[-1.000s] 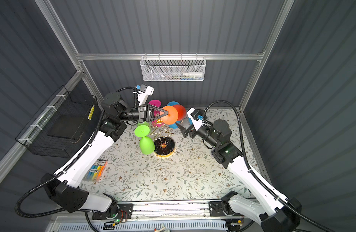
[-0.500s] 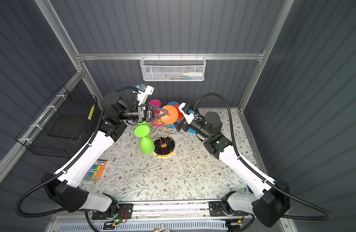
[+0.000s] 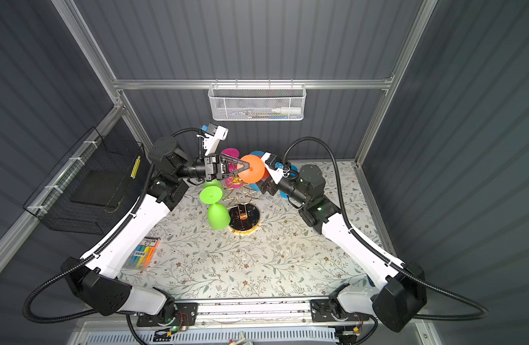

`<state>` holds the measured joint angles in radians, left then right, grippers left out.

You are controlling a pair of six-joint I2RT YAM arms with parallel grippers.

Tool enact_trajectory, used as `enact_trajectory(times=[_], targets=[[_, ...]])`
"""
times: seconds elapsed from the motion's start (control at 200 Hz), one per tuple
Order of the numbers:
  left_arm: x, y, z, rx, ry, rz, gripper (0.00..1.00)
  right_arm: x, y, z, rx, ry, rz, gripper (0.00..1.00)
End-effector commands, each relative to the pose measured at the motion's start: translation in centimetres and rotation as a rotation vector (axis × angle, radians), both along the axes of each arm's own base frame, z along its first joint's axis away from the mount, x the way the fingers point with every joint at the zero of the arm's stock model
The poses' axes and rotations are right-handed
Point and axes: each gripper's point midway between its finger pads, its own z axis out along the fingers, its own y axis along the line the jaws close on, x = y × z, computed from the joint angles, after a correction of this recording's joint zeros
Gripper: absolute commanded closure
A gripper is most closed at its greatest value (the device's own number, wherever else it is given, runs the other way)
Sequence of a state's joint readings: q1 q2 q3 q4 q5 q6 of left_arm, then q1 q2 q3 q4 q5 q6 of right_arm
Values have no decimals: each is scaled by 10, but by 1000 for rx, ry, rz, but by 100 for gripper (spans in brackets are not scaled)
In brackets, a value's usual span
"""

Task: Take the wine glass off the wine glass rack

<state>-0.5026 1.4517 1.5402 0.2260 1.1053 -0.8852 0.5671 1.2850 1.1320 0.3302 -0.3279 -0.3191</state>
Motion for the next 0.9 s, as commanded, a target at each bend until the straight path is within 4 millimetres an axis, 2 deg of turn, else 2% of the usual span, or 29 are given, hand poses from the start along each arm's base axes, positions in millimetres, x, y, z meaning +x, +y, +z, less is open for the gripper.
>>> enact_trajectory(times=[0.0,0.095,0.165,0.24,0.37,0.505,0.605,0.62,0.645,0.895], targets=[[-18,4,15,-23,-67,-53,100,2,-6,12,34,6,-25,23],[-17,5,16,-27,-70,-50,98,1,-6,8,28,12,-35,27],[-18,5,18,-32,-77,-47,90,-1,-7,8,27,17,-39,28],[-17,5,19,-35,-84,-42,78,-4,-8,8,24,25,-43,31],[-17,6,22,-46,-113,-21,42,-9,-13,8,25,56,-57,33],[-16,10,24,-62,-185,45,25,-19,-27,7,50,136,-88,37],[-10,14,22,-55,-240,120,21,-27,-34,-3,44,231,-103,40],[-9,14,21,-52,-250,133,20,-34,-39,5,58,226,-106,41],[-6,14,19,-45,-263,157,20,-37,-43,5,60,244,-113,42],[39,28,-6,53,-459,481,17,-59,-63,-3,21,467,-164,46]])
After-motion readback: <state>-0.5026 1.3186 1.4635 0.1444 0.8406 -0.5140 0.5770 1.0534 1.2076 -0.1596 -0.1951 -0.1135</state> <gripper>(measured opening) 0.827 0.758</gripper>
